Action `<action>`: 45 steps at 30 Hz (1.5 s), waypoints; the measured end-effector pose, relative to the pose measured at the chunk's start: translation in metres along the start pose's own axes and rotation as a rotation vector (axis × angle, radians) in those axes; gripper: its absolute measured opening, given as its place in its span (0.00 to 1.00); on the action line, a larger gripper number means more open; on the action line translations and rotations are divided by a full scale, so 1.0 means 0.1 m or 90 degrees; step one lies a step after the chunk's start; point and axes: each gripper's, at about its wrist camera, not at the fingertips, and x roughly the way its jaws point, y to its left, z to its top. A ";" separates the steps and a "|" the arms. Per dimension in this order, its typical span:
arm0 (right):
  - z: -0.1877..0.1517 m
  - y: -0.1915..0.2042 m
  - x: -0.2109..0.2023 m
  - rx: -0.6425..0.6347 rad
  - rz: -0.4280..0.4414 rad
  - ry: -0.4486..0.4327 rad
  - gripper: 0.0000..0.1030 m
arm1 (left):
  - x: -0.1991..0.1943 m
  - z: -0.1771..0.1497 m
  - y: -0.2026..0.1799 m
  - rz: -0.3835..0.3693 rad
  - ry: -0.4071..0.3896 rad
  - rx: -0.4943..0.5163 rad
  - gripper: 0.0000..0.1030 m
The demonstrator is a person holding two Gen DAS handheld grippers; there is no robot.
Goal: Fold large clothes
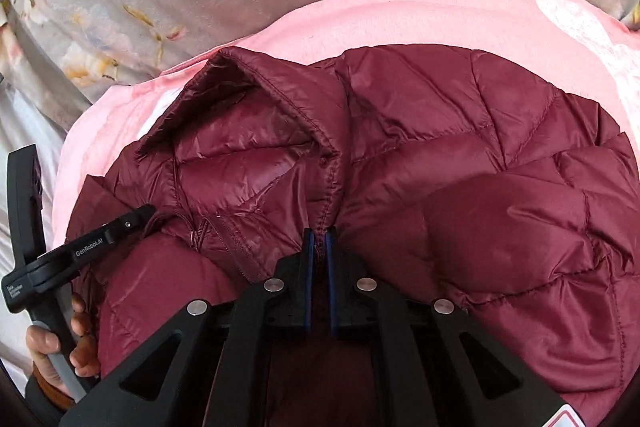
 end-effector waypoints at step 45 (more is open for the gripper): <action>0.56 0.15 0.38 -0.085 -0.106 -0.016 0.03 | 0.36 0.40 -0.08 0.105 -0.036 0.063 0.35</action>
